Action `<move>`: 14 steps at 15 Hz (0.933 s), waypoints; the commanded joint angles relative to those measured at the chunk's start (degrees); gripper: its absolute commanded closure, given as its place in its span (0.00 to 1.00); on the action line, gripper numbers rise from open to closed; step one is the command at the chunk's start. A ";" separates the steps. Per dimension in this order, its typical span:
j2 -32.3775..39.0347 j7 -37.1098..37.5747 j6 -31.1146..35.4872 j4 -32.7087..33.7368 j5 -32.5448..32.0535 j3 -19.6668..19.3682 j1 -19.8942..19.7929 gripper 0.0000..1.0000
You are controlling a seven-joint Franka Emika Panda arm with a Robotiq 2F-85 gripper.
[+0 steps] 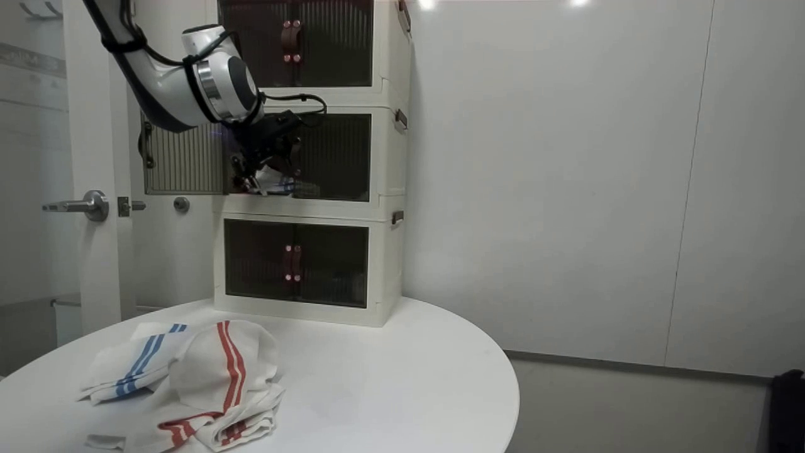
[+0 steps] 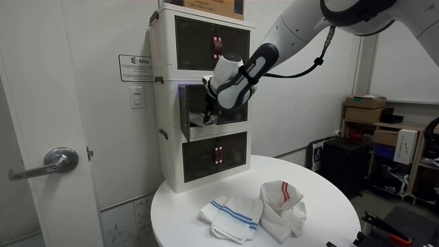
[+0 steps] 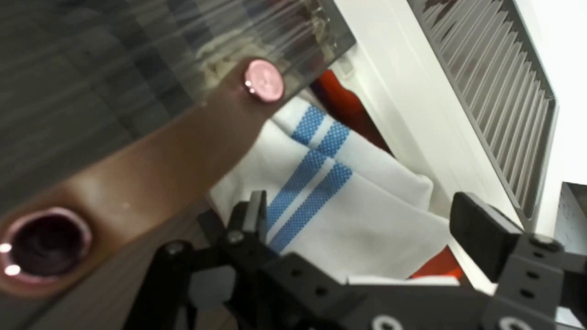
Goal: Remove the white and blue towel from the second cabinet
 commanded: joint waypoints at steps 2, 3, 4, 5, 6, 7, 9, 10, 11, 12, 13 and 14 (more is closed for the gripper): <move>4.59 1.37 2.35 4.53 -1.20 -0.60 1.09 0.00; 5.25 1.22 2.45 5.19 -1.15 -0.61 1.15 0.04; 6.03 1.24 2.45 6.00 -1.35 -1.00 1.40 0.26; 6.64 1.17 2.49 6.67 -1.34 -1.03 1.42 0.29; 7.28 1.04 2.45 7.44 -1.52 -1.25 1.51 0.29; 7.70 1.04 2.47 8.02 -1.72 -1.55 1.68 0.37; 8.44 0.98 2.43 9.23 -1.90 -1.88 1.81 0.53; 8.64 1.06 2.47 9.69 -2.12 -2.21 1.99 0.60; 8.81 1.13 2.55 10.09 -2.34 -2.50 2.17 0.67; 8.82 1.15 2.57 10.39 -2.64 -2.78 2.37 0.75; 8.81 1.15 2.54 10.60 -2.90 -3.01 2.54 0.82; 8.25 0.71 2.02 10.26 -2.54 -2.10 2.12 0.89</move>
